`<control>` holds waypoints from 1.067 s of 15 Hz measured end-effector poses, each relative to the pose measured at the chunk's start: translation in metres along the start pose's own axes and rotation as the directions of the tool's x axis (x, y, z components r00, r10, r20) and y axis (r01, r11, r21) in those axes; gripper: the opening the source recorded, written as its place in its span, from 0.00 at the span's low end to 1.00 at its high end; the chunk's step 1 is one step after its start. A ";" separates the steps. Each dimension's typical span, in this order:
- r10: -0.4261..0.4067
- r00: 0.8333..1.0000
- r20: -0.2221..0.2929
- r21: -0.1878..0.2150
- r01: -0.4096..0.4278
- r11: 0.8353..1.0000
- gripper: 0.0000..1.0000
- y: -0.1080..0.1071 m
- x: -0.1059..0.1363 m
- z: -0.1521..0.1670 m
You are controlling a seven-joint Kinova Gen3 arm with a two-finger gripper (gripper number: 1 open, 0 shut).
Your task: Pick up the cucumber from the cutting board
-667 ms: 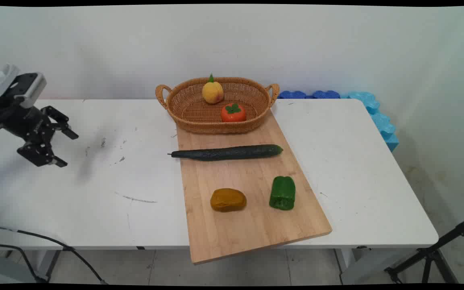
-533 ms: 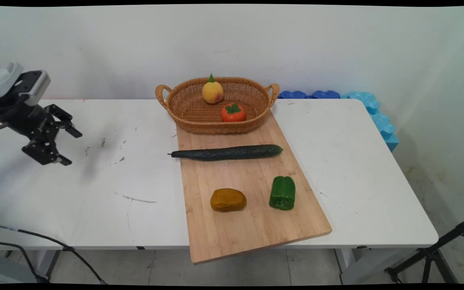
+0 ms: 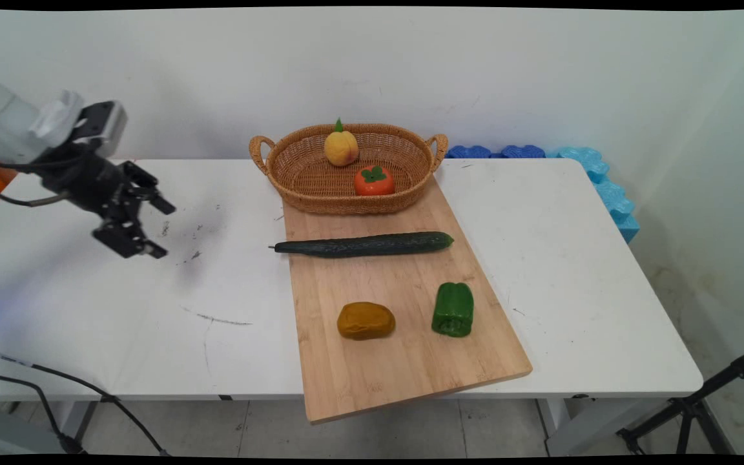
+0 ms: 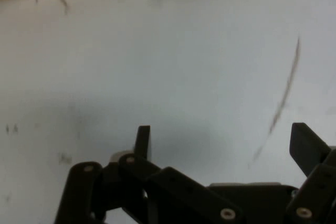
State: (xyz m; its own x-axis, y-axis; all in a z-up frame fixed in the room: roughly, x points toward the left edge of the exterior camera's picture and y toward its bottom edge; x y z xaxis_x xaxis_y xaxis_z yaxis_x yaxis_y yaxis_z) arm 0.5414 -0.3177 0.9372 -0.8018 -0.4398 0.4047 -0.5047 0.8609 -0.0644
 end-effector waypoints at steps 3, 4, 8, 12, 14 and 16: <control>-0.026 0.999 -0.029 0.006 0.026 1.000 1.00 0.006 0.024 0.013; -0.034 0.999 -0.039 0.008 0.034 0.999 1.00 0.008 0.032 0.017; -0.067 0.994 -0.081 0.017 0.068 0.998 1.00 0.015 0.068 0.039; -0.094 0.988 -0.119 0.027 0.098 0.995 1.00 0.018 0.103 0.063; -0.110 0.984 -0.142 0.034 0.116 0.993 1.00 0.020 0.125 0.082; -0.121 0.980 -0.155 0.039 0.128 0.991 1.00 0.020 0.140 0.096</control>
State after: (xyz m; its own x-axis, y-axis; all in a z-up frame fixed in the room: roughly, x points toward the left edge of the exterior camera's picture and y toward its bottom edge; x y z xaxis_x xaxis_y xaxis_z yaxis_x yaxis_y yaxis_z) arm 0.3882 -0.3865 0.9049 -0.6753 -0.4956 0.5463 -0.6157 0.7866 -0.0475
